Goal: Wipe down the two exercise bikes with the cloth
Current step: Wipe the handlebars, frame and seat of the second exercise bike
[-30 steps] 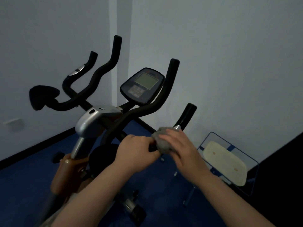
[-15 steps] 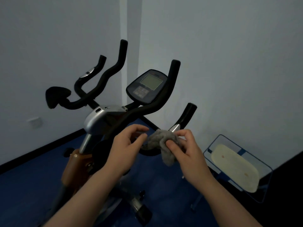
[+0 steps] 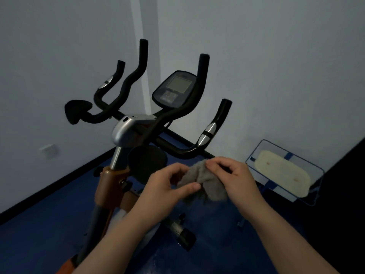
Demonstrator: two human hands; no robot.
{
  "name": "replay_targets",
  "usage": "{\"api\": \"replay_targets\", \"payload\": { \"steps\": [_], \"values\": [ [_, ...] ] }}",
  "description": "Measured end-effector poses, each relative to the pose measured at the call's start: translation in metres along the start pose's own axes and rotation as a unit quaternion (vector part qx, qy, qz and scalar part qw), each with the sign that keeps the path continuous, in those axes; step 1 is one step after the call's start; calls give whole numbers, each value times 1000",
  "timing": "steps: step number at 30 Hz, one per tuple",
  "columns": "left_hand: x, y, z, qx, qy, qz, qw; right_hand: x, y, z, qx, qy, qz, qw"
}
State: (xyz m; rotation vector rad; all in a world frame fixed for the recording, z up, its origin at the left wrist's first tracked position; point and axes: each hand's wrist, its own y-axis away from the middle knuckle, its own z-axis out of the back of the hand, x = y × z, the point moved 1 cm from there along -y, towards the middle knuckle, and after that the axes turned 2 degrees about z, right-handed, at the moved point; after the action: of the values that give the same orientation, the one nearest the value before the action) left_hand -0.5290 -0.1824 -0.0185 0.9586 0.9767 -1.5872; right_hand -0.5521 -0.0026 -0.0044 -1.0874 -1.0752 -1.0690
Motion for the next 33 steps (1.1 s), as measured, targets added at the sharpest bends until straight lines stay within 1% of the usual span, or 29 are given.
{"api": "replay_targets", "payload": {
  "steps": [2,5,8,9,11,13,16,18,21,23,26,28,31,33],
  "values": [
    [5,19,8,6,10,16,1000,1,16,-8,4,9,-10,1000],
    [13,47,24,8,22,53,998,-1,40,-23,4,38,-53,998],
    [14,77,32,-16,36,65,997,1,67,-38,19,68,-72,995],
    [14,85,33,-18,52,69,996,2,75,-43,23,81,-71,994],
    [15,97,33,-11,123,87,989,4,91,-51,25,99,-80,992],
    [13,109,30,-9,180,109,978,4,108,-57,12,106,-83,991],
    [5,126,25,-6,210,115,971,8,133,-63,-26,113,-76,990],
    [1,136,26,6,194,103,976,13,147,-63,-61,103,-70,990],
    [1,148,34,27,98,74,992,20,157,-60,-86,96,-67,989],
    [4,153,40,32,43,68,996,24,160,-55,-92,103,-61,989],
    [3,157,48,47,36,65,996,30,162,-47,-92,127,-42,987],
    [3,160,50,56,5,52,997,34,165,-37,-102,151,-23,983],
    [0,166,46,71,-4,76,995,39,172,-15,-112,177,-6,978],
    [-4,170,39,92,-6,94,991,39,177,-2,-101,192,-9,976]
  ]
}}
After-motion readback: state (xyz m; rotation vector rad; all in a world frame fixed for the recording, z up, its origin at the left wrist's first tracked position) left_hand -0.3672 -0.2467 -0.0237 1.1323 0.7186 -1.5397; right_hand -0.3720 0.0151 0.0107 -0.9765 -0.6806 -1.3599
